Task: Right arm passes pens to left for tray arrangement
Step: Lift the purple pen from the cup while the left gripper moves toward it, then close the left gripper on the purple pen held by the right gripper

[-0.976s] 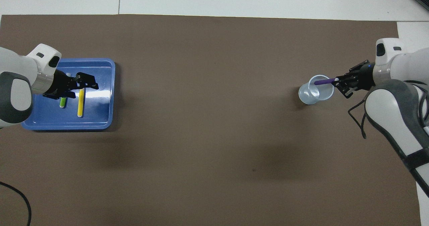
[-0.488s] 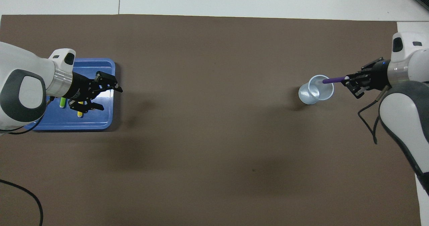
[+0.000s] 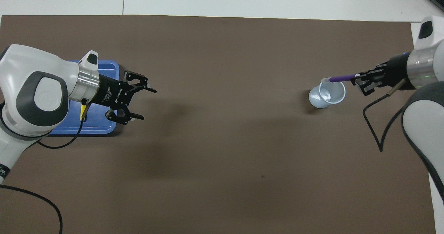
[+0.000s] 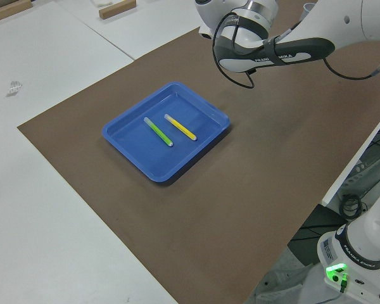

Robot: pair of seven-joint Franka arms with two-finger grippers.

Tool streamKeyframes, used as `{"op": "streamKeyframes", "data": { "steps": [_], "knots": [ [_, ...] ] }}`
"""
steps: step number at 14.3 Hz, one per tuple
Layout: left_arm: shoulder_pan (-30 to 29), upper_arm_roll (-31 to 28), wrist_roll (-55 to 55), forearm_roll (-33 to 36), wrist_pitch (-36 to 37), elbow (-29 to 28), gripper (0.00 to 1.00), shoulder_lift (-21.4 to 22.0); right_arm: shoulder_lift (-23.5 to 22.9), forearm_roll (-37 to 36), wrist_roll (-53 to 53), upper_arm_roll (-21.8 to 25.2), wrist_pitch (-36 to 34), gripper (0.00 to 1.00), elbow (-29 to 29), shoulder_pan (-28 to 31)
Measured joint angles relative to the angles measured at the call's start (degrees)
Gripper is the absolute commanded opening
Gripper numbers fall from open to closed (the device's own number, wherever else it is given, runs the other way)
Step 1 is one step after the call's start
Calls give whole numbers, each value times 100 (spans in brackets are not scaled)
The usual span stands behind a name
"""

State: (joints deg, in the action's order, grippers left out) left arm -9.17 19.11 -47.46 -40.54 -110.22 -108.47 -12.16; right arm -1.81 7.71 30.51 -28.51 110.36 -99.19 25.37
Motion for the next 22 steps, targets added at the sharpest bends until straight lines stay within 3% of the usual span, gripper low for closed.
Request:
{"op": "streamKeyframes", "data": {
  "steps": [8,14,22],
  "knots": [
    [637,15,-976,-1036,-172,2,93,10,-160,22,-3502,-37,716,0,24,-1453],
    [1279,18,-1602,-2165,-1154,-1,93,10,-464,24,-4768,-36,1322,0,25,-1904],
    [2088,15,-2429,-2427,-2665,-23,93,4,-501,24,-5468,-38,1518,0,69,-2367]
  ]
}}
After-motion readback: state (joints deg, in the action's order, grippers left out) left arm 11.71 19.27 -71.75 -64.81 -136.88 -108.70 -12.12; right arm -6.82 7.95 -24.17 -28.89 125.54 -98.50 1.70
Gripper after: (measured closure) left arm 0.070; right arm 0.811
